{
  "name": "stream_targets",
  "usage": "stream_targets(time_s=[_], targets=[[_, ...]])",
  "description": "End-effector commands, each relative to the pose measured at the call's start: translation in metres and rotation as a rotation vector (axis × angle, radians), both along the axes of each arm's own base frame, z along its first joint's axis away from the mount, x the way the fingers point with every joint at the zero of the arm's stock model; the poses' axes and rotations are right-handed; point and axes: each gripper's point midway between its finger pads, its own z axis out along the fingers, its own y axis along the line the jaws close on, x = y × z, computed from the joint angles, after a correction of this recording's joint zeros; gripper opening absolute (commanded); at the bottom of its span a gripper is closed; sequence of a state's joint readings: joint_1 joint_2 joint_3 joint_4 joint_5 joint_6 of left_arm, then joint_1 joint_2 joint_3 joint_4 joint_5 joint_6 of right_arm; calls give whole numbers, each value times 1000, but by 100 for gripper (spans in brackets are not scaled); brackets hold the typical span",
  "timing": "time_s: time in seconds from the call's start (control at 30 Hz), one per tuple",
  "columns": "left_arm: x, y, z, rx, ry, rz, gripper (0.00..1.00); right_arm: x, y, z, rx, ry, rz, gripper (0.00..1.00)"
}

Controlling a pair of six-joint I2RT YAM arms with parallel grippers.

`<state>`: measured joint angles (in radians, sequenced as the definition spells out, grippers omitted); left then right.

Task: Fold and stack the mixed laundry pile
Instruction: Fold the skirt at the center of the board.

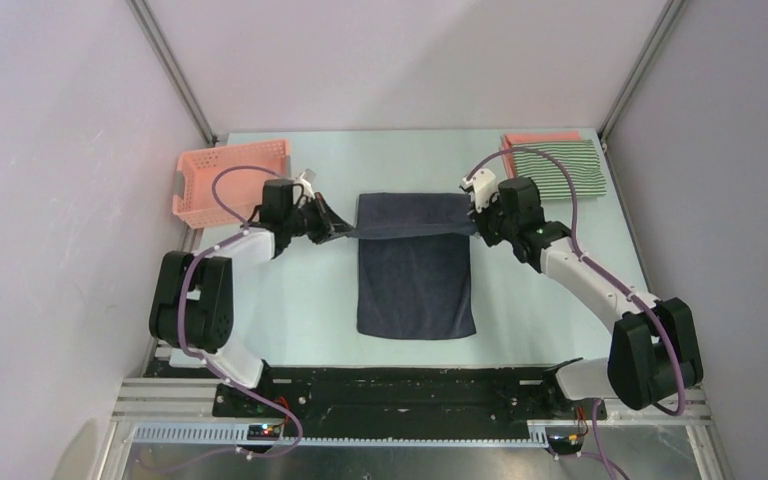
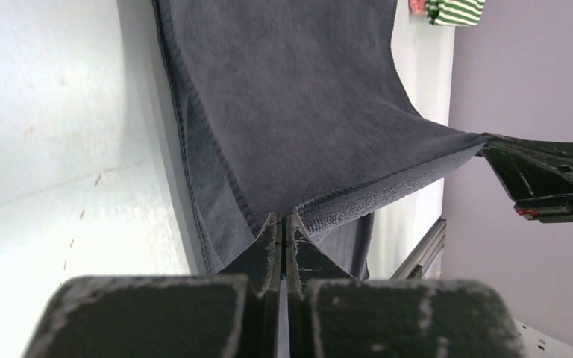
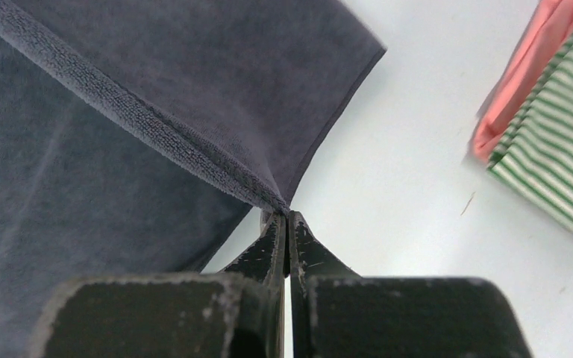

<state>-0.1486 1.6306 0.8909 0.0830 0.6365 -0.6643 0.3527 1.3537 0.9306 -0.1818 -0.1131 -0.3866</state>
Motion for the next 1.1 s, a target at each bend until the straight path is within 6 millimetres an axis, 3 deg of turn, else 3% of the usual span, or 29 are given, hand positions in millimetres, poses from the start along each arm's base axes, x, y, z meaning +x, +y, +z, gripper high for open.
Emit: stream_targets(time_s=[0.0, 0.23, 0.5, 0.67, 0.87, 0.97, 1.07], targets=[[-20, -3, 12, -19, 9, -12, 0, -28, -16, -15, -9, 129, -162, 0], [-45, 2, -1, 39, 48, -3, 0, -59, -8, -25, 16, 245, -204, 0], [-56, -5, 13, 34, 28, -11, 0, -80, -8, -24, 53, 309, -253, 0], [-81, -7, -11, 71, 79, -26, 0, -102, -5, -39, 56, 401, -330, 0], [-105, -16, -49, 104, 154, -59, 0, -120, -6, -79, 76, 545, -470, 0], [-108, -20, -52, 109, 163, -74, 0, -118, -6, -82, 73, 539, -486, 0], [-104, -19, -46, 119, 141, -61, 0, -113, -7, -70, 90, 501, -482, 0]])
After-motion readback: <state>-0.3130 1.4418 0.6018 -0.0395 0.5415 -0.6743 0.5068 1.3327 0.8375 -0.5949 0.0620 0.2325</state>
